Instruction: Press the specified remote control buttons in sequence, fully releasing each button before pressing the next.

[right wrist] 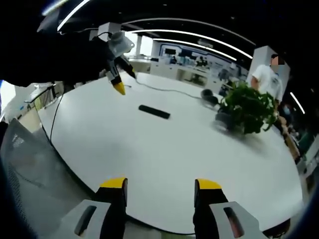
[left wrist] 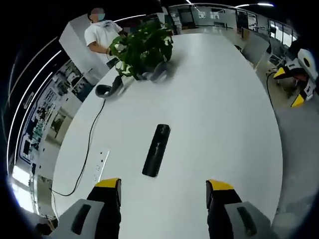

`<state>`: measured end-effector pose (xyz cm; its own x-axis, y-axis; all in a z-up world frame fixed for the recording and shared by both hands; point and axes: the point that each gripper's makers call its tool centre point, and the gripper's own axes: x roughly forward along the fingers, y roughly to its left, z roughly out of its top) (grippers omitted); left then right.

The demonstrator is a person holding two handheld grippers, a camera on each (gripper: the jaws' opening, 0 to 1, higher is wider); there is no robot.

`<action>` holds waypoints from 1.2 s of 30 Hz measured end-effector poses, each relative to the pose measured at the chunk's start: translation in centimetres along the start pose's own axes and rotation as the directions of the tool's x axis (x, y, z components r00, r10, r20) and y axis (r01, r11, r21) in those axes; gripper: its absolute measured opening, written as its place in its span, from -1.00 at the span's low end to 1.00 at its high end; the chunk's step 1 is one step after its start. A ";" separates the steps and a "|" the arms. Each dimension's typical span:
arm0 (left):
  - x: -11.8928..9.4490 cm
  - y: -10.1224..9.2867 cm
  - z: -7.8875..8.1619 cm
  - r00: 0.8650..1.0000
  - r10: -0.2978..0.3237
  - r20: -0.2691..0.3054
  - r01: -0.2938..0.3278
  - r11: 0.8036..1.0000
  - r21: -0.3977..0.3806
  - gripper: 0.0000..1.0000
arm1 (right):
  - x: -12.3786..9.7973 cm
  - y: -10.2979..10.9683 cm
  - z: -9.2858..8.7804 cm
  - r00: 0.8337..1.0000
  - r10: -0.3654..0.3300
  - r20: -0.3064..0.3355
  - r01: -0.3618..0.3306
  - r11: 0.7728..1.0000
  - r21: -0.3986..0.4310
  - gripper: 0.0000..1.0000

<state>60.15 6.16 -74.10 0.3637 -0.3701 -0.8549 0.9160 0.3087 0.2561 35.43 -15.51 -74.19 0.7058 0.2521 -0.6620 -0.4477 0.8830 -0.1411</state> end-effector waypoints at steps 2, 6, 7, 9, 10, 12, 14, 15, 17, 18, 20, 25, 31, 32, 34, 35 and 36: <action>0.4 0.3 0.2 1.000 -0.005 -0.004 0.005 1.000 0.002 0.37 | 0.0 0.0 0.0 1.000 -0.002 -0.002 0.002 1.000 0.000 0.02; 1.4 0.7 0.3 0.999 -0.043 -0.019 0.043 0.999 0.006 0.24 | 0.1 -0.1 -0.2 1.000 -0.003 -0.012 0.003 1.000 0.002 0.01; 1.7 0.7 0.2 0.998 -0.052 -0.028 0.052 0.999 0.011 0.23 | 0.1 -0.1 -0.3 1.000 -0.002 -0.014 0.002 1.000 0.003 0.01; 2.4 0.9 -0.1 0.997 -0.067 -0.048 0.068 0.997 0.027 0.21 | 0.1 -0.1 -0.3 1.000 -0.001 -0.018 0.001 1.000 0.003 0.01; 2.7 1.0 -0.2 0.996 -0.071 -0.055 0.072 0.997 0.027 0.19 | 0.1 0.0 -0.4 1.000 0.000 -0.019 0.000 1.000 0.003 0.01; 3.4 1.1 -0.3 0.994 -0.088 -0.066 0.090 0.996 0.026 0.12 | 0.2 0.0 -0.3 1.000 0.004 -0.016 -0.004 1.000 0.004 -0.01; 4.1 1.2 -0.5 0.992 -0.101 -0.081 0.104 0.994 0.035 0.10 | 0.2 0.0 -0.4 1.000 0.004 -0.025 -0.004 1.000 0.002 -0.01; 4.5 1.3 -0.5 0.990 -0.106 -0.090 0.110 0.993 0.034 0.07 | 0.2 0.0 -0.5 1.000 0.004 -0.028 -0.004 1.000 0.001 -0.02; 5.1 1.4 -0.7 0.989 -0.112 -0.099 0.116 0.992 0.042 0.05 | 0.2 0.0 -0.6 1.000 0.005 -0.031 -0.005 1.000 0.005 -0.03; 5.5 1.6 -0.8 0.988 -0.115 -0.107 0.121 0.991 0.050 0.04 | 0.2 0.0 -0.6 0.999 0.002 -0.032 -0.002 1.000 0.005 -0.03; 6.1 1.8 -0.9 0.986 -0.124 -0.112 0.130 0.990 0.045 0.01 | 0.2 -0.1 -0.7 0.999 -0.002 -0.036 0.003 1.000 0.002 -0.03; 8.0 2.0 -1.4 0.978 -0.154 -0.141 0.156 0.988 0.005 -0.07 | 0.3 0.0 -0.8 0.999 -0.002 -0.048 0.002 1.000 0.003 -0.05; 10.2 2.3 -1.8 0.969 -0.173 -0.174 0.176 0.984 -0.001 -0.11 | 0.3 -0.2 -1.1 0.998 -0.011 -0.063 0.012 1.000 0.005 -0.06; 10.4 2.3 -1.8 0.968 -0.179 -0.177 0.180 0.984 -0.011 -0.13 | 0.3 -0.2 -1.1 0.998 -0.011 -0.063 0.012 1.000 0.006 -0.06; 11.2 2.2 -1.8 0.963 -0.194 -0.189 0.192 0.981 -0.028 -0.13 | 0.3 -0.3 -1.2 0.997 -0.012 -0.070 0.012 1.000 0.004 -0.08; 11.6 2.3 -1.8 0.962 -0.191 -0.194 0.191 0.981 -0.019 -0.14 | 0.4 -0.2 -1.2 0.997 -0.011 -0.073 0.011 1.000 0.003 -0.07; 11.9 2.4 -1.9 0.961 -0.193 -0.199 0.193 0.981 -0.018 -0.14 | 0.4 -0.2 -1.2 0.997 -0.010 -0.074 0.011 1.000 0.004 -0.07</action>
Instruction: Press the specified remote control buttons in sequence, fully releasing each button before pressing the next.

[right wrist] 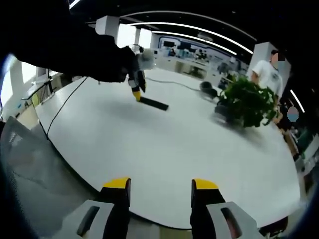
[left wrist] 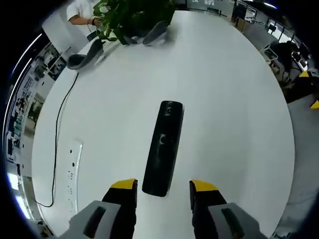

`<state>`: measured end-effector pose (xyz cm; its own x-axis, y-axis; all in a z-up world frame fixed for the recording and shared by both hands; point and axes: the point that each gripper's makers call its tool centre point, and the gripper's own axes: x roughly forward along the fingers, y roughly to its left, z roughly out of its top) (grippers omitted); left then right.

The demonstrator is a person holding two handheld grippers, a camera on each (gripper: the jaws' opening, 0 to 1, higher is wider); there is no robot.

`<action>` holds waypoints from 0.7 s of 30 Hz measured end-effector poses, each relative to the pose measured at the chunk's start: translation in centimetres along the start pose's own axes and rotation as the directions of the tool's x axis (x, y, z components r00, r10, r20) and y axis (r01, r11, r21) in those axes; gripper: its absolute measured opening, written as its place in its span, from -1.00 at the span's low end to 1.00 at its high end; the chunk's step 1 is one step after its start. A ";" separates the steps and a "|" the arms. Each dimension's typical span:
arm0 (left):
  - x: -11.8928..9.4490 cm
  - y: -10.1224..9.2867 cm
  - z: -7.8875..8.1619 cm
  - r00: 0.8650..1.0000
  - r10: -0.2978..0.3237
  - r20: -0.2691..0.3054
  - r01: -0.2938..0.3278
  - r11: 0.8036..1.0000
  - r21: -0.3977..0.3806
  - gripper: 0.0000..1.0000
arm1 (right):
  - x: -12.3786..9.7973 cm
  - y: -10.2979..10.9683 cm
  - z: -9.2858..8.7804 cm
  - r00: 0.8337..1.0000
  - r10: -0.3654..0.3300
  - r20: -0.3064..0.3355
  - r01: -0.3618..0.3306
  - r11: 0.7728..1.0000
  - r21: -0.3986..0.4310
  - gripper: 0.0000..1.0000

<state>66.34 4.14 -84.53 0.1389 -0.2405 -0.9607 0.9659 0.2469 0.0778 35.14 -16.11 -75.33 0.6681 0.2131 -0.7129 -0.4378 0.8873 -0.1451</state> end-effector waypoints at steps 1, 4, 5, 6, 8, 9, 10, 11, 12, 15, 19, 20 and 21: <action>0.3 0.2 0.0 1.000 -0.005 -0.008 0.005 1.000 -0.005 -0.15 | 0.0 0.0 0.0 1.000 -0.001 -0.001 0.001 1.000 0.000 -0.08; 0.8 0.3 0.0 1.000 -0.017 -0.013 0.017 1.000 -0.012 -0.16 | 0.1 0.0 -0.2 1.000 -0.001 -0.010 0.001 1.000 0.002 -0.09; 1.0 0.3 0.0 1.000 -0.019 -0.017 0.019 1.000 -0.009 -0.16 | 0.1 -0.1 -0.2 1.000 -0.001 -0.013 0.001 1.000 0.001 -0.09; 1.2 0.4 0.0 1.000 -0.021 -0.022 0.021 1.000 -0.002 -0.17 | 0.1 -0.1 -0.2 1.000 -0.002 -0.014 0.002 1.000 0.000 -0.09; 1.6 0.6 -0.4 0.999 -0.027 -0.043 0.027 1.000 0.011 -0.20 | 0.2 -0.1 -0.3 1.000 -0.003 -0.022 0.003 1.000 -0.003 -0.10; 1.8 0.5 -0.7 0.998 -0.037 -0.056 0.037 0.999 0.010 -0.22 | 0.2 -0.1 -0.3 1.000 -0.003 -0.022 0.003 1.000 -0.003 -0.10; 2.0 0.5 -0.9 0.997 -0.040 -0.065 0.041 0.999 0.015 -0.23 | 0.2 -0.1 -0.3 1.000 -0.004 -0.021 0.003 1.000 -0.003 -0.10; 1.9 0.5 -0.8 0.997 -0.051 -0.059 0.052 0.999 0.013 -0.24 | 0.2 -0.1 -0.3 1.000 -0.005 -0.021 0.005 1.000 -0.003 -0.10; 1.9 0.7 -0.6 0.997 -0.050 -0.051 0.050 0.999 -0.001 -0.26 | 0.2 -0.1 -0.3 1.000 -0.005 -0.021 0.005 1.000 -0.003 -0.11; 2.0 0.9 -0.7 0.997 -0.058 -0.046 0.056 0.998 -0.031 -0.29 | 0.2 -0.1 -0.4 1.000 -0.005 -0.024 0.005 1.000 -0.001 -0.11; 2.0 0.9 -0.7 0.997 -0.068 -0.048 0.066 0.997 -0.051 -0.29 | 0.1 -0.2 -0.3 1.000 -0.008 -0.019 0.008 1.000 -0.002 -0.11; 2.0 0.8 -0.7 0.996 -0.069 -0.050 0.067 0.997 -0.040 -0.30 | 0.1 -0.2 -0.3 1.000 -0.008 -0.019 0.008 1.000 -0.002 -0.11; 2.0 0.8 -0.7 0.996 -0.070 -0.051 0.068 0.997 -0.038 -0.30 | 0.1 -0.1 -0.3 1.000 -0.007 -0.017 0.007 1.000 -0.002 -0.12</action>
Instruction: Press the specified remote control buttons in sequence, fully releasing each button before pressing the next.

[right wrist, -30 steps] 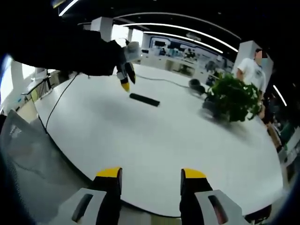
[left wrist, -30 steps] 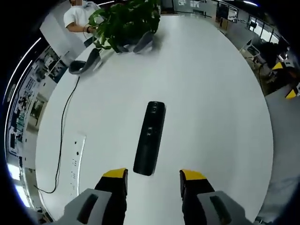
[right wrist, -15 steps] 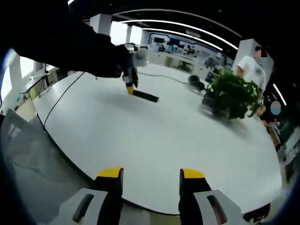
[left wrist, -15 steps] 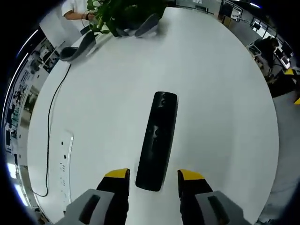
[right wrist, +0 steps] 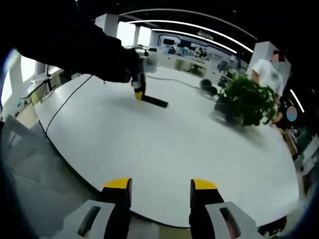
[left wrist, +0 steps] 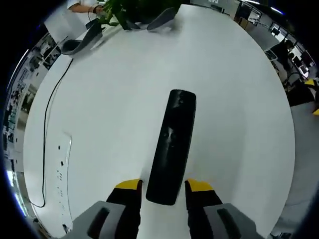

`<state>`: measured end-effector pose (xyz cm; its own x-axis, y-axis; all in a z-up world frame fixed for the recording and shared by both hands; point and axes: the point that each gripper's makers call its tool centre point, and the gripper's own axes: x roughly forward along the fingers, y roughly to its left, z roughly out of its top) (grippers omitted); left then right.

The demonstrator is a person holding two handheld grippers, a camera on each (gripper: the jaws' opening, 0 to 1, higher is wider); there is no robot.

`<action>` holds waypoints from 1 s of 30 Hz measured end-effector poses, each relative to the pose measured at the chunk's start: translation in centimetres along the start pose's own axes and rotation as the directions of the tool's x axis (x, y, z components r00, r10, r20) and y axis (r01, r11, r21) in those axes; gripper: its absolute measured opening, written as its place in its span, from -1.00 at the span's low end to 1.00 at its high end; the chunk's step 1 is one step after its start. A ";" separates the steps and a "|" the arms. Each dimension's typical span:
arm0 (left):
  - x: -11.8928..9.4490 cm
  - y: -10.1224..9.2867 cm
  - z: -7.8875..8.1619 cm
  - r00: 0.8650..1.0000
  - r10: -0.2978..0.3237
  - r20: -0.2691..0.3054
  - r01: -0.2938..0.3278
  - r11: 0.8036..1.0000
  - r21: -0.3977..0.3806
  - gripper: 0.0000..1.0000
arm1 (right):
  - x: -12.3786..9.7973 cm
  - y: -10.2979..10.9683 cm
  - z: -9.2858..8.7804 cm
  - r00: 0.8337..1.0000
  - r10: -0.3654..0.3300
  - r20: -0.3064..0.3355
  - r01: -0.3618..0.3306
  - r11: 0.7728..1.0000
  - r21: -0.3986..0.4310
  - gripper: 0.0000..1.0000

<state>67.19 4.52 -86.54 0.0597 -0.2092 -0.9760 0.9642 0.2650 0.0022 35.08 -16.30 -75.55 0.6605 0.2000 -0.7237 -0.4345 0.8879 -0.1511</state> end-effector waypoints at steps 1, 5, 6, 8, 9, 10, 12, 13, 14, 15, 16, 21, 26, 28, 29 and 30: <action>0.0 0.0 0.0 1.000 -0.001 -0.003 0.001 1.000 0.000 -0.31 | 0.0 0.0 0.0 1.000 0.001 0.001 -0.001 1.000 -0.001 -0.12; 0.0 -0.4 0.0 0.999 0.011 -0.047 -0.009 0.999 0.042 -0.50 | -0.1 0.1 0.2 1.000 0.003 0.008 -0.003 1.000 -0.006 -0.12; 0.0 -0.6 0.1 0.998 0.018 -0.060 -0.015 0.999 0.044 -0.50 | -0.1 0.1 0.2 1.000 0.003 0.010 -0.003 1.000 -0.005 -0.12; 0.0 -0.6 0.1 0.997 0.020 -0.068 -0.017 0.999 0.043 -0.51 | -0.1 0.1 0.2 1.000 0.003 0.012 -0.003 1.000 -0.006 -0.12; 0.0 -0.6 0.0 0.997 0.021 -0.072 -0.019 0.999 0.033 -0.51 | -0.1 0.1 0.2 1.000 0.003 0.013 -0.003 1.000 -0.007 -0.12; -0.1 -0.6 0.0 0.997 0.024 -0.077 -0.022 0.999 0.029 -0.51 | -0.2 0.2 0.3 1.000 0.004 0.016 -0.004 1.000 -0.009 -0.12; 0.0 -0.7 0.0 0.996 0.030 -0.088 -0.028 0.999 0.028 -0.52 | -0.2 0.2 0.3 1.000 0.004 0.020 -0.003 1.000 -0.012 -0.12; 0.0 -0.8 0.0 0.995 0.038 -0.097 -0.035 0.999 0.030 -0.52 | -0.2 0.2 0.4 1.000 0.004 0.021 -0.004 1.000 -0.012 -0.13; -0.1 -0.9 0.0 0.994 0.043 -0.100 -0.039 0.998 0.039 -0.53 | -0.2 0.2 0.4 1.000 0.005 0.022 -0.005 1.000 -0.011 -0.13; -0.1 -0.9 -0.1 0.994 0.048 -0.101 -0.043 0.998 0.053 -0.53 | -0.2 0.2 0.4 1.000 0.005 0.023 -0.005 1.000 -0.010 -0.12; -0.2 -1.0 -0.1 0.992 0.059 -0.107 -0.053 0.997 0.057 -0.53 | -0.2 0.2 0.5 1.000 0.004 0.026 -0.004 1.000 -0.010 -0.12; -0.3 -1.1 -0.2 0.990 0.068 -0.127 -0.063 0.997 0.041 -0.54 | -0.3 0.1 0.6 0.999 0.000 0.036 0.001 1.000 -0.009 -0.12; -0.3 -2.3 -0.6 0.988 0.054 -0.142 -0.055 0.998 0.000 -0.54 | -0.4 0.0 0.7 0.999 -0.002 0.041 0.002 1.000 -0.005 -0.12; -0.4 -2.9 -0.7 0.988 0.053 -0.145 -0.052 0.999 0.008 -0.54 | -0.4 0.0 0.8 0.999 -0.003 0.047 0.003 1.000 -0.005 -0.13; -0.4 -3.2 -0.7 0.988 0.051 -0.147 -0.050 0.999 0.012 -0.54 | -0.4 0.0 0.8 0.999 -0.003 0.047 0.003 1.000 -0.006 -0.14; -0.3 -3.4 -0.8 0.988 0.048 -0.149 -0.047 0.999 0.009 -0.54 | -0.4 0.0 0.7 0.999 -0.002 0.045 0.003 1.000 -0.006 -0.15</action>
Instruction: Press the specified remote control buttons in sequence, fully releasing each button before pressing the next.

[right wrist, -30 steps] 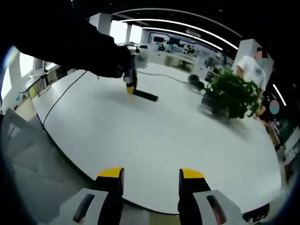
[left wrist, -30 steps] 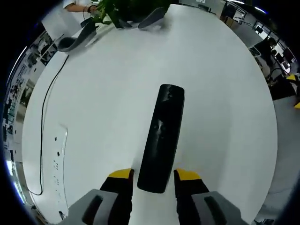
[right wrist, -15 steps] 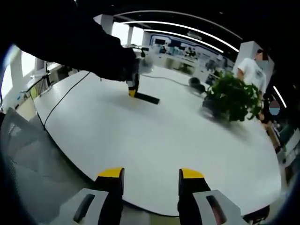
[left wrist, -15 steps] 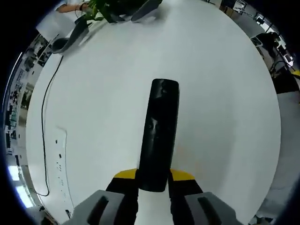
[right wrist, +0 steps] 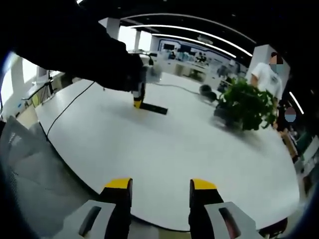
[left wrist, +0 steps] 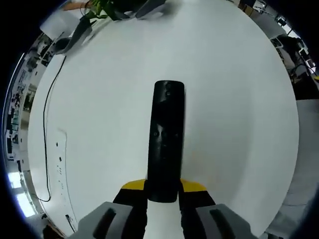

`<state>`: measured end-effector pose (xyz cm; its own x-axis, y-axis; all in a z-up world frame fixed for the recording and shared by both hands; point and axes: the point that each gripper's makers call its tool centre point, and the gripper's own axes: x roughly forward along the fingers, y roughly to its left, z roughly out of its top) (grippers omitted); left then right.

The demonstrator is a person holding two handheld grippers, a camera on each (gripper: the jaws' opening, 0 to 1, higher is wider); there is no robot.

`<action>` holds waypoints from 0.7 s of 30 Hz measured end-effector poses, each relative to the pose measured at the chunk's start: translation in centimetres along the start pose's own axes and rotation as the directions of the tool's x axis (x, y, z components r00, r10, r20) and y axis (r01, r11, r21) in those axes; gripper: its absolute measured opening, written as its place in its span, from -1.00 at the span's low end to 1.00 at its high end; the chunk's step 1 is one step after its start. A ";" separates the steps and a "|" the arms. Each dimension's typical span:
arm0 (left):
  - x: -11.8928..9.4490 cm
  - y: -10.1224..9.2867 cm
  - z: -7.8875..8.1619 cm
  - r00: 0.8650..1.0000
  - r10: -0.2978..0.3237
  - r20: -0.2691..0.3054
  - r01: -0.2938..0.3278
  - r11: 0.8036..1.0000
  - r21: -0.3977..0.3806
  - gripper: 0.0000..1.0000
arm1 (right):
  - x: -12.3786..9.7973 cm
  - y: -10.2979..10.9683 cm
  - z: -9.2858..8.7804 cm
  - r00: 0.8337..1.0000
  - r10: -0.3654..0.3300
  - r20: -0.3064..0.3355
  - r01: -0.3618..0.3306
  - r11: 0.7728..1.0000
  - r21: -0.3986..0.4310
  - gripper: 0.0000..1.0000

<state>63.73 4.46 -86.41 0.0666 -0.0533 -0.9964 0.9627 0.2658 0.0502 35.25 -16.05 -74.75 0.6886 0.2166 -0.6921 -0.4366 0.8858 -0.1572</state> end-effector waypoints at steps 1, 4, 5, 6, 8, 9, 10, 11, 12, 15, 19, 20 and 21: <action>0.0 -0.1 0.0 1.000 0.000 0.000 0.000 1.000 -0.001 -0.54 | 0.0 0.0 0.0 1.000 0.000 -0.001 0.000 1.000 0.000 -0.15; 0.1 -0.2 -0.2 1.000 -0.004 -0.001 0.004 1.000 -0.013 -0.54 | -0.1 0.0 0.1 1.000 0.001 0.009 -0.001 1.000 0.004 -0.15; 0.2 -0.5 -0.2 1.000 -0.006 -0.001 0.006 1.000 -0.015 -0.54 | -0.1 0.0 0.1 1.000 0.001 0.010 -0.001 1.000 0.004 -0.16; 0.2 -0.7 -0.3 1.000 -0.004 0.001 0.004 1.000 -0.013 -0.54 | -0.1 0.0 0.1 1.000 0.001 0.009 -0.001 1.000 0.004 -0.16; 0.2 -1.1 -0.4 1.000 -0.007 0.003 0.007 1.000 -0.019 -0.54 | -0.1 0.0 0.2 1.000 0.001 0.011 -0.002 1.000 0.008 -0.16; 0.3 -1.1 -0.5 1.000 -0.009 0.002 0.009 1.000 -0.019 -0.54 | -0.1 0.0 0.2 1.000 0.001 0.015 -0.001 1.000 0.010 -0.17; 0.3 -1.3 -0.6 1.000 -0.010 0.000 0.010 1.000 -0.018 -0.54 | -0.1 -0.1 0.3 1.000 0.001 0.017 -0.001 1.000 0.010 -0.17; 0.4 -1.5 -0.6 1.000 -0.011 -0.004 0.011 1.000 -0.011 -0.54 | -0.1 -0.1 0.3 1.000 0.001 0.019 -0.001 1.000 0.010 -0.18; 0.4 -1.8 -0.7 1.000 -0.013 -0.008 0.013 1.000 -0.009 -0.54 | -0.1 -0.1 0.3 1.000 0.001 0.019 -0.001 1.000 0.009 -0.19; 0.4 -2.3 -0.8 1.000 -0.013 -0.022 0.013 1.000 -0.008 -0.54 | -0.1 0.0 0.4 1.000 0.003 0.023 -0.004 1.000 0.008 -0.19; 0.4 -3.4 -1.0 0.999 -0.010 -0.034 0.010 1.000 0.016 -0.54 | -0.1 0.0 0.5 1.000 0.008 0.030 -0.008 1.000 0.010 -0.22; 0.3 -3.7 -1.1 0.999 -0.010 -0.036 0.011 1.000 0.018 -0.54 | -0.1 0.0 0.5 0.999 0.008 0.031 -0.009 1.000 0.011 -0.22; 0.3 -3.9 -1.1 0.999 -0.010 -0.036 0.010 1.000 0.017 -0.54 | -0.1 0.1 0.5 0.999 0.010 0.034 -0.011 1.000 0.012 -0.23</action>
<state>59.71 4.50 -87.00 0.0477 -0.0211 -0.9986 0.9678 0.2485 0.0410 35.42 -15.82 -74.29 0.7032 0.2396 -0.6694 -0.4373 0.8881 -0.1414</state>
